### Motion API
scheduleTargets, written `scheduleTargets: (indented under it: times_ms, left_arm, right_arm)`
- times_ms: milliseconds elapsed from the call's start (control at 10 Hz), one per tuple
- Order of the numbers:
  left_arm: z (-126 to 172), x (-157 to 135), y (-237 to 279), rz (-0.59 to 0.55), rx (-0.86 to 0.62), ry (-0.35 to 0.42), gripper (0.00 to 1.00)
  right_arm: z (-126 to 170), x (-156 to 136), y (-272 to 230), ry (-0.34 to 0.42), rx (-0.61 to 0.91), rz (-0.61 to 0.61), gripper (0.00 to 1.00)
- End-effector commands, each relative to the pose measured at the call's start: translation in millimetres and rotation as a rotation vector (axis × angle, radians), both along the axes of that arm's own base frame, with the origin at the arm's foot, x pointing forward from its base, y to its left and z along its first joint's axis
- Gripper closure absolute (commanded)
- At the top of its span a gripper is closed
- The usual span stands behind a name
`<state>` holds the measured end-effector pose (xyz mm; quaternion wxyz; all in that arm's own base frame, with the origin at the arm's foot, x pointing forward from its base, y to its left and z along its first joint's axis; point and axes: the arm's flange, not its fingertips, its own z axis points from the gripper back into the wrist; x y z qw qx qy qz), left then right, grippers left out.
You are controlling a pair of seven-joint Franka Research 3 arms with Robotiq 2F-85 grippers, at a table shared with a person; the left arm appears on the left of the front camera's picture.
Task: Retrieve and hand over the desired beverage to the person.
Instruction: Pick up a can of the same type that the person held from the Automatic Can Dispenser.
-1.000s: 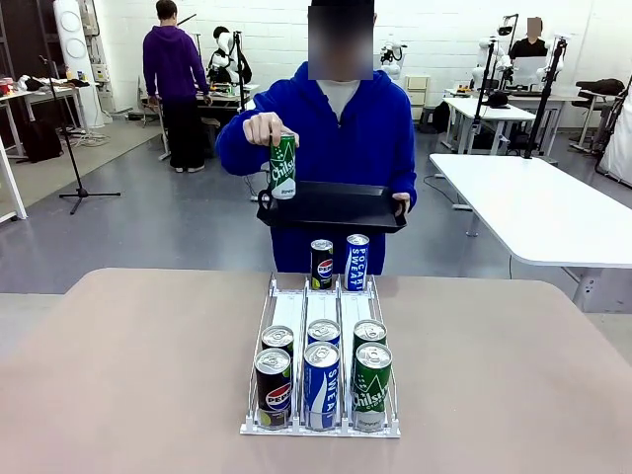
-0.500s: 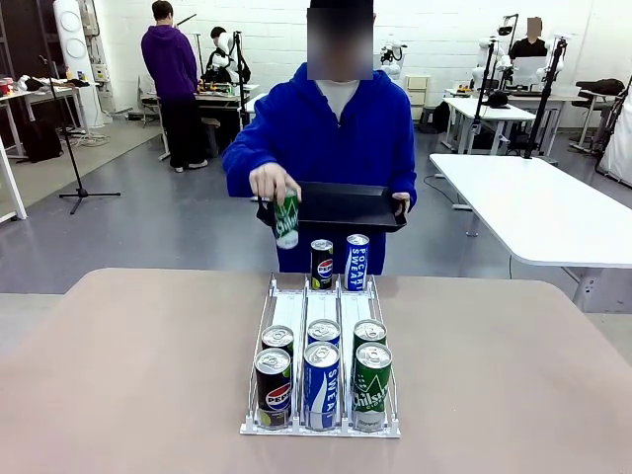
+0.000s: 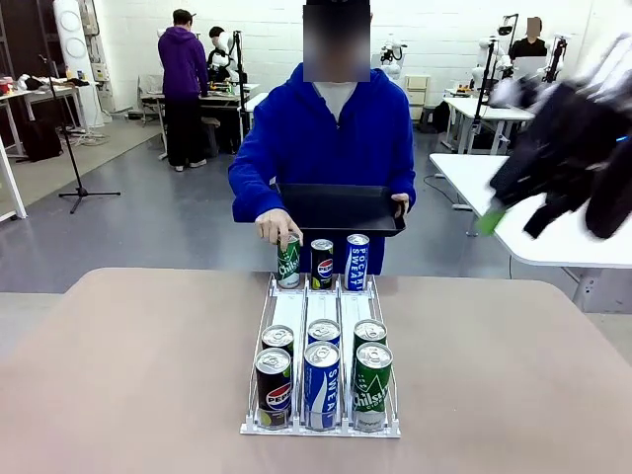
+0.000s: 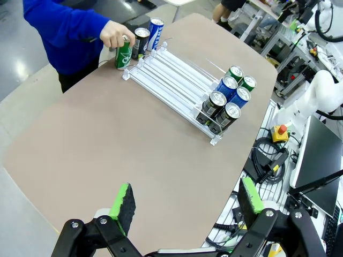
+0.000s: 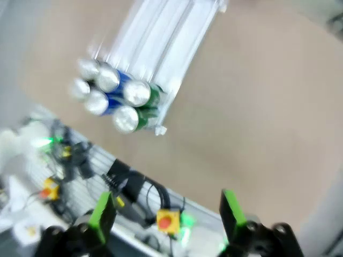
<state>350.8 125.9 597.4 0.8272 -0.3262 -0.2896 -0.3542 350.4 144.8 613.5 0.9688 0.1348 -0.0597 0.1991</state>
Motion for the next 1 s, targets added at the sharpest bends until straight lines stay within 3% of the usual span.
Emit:
scheduleTargets:
  times_ms: [0,200,400,500,600,900]
  left_arm:
    - [0.7,0.5,1.8,-0.015,-0.013,-0.020,0.00]
    - [0.7,0.5,1.8,-0.015,-0.013,-0.020,0.00]
    - [0.7,0.5,1.8,-0.015,-0.013,-0.020,0.00]
    - [0.7,0.5,1.8,-0.015,-0.013,-0.020,0.00]
    - [0.7,0.5,1.8,-0.015,-0.013,-0.020,0.00]
    - [0.7,0.5,1.8,-0.015,-0.013,-0.020,0.00]
  right_arm:
    - [-20.2,15.5,56.5,0.112,-0.214,-0.136,0.00]
    - [-40.4,3.3,97.8,0.104,-0.280,-0.156,0.00]
    - [-51.5,3.9,109.6,0.059,-0.256,-0.262,0.00]
    - [-53.3,4.7,101.4,0.059,-0.205,-0.235,0.00]
    - [-55.1,-1.7,112.0,0.083,-0.268,-0.201,0.00]
    - [-55.1,-1.7,112.0,0.083,-0.268,-0.201,0.00]
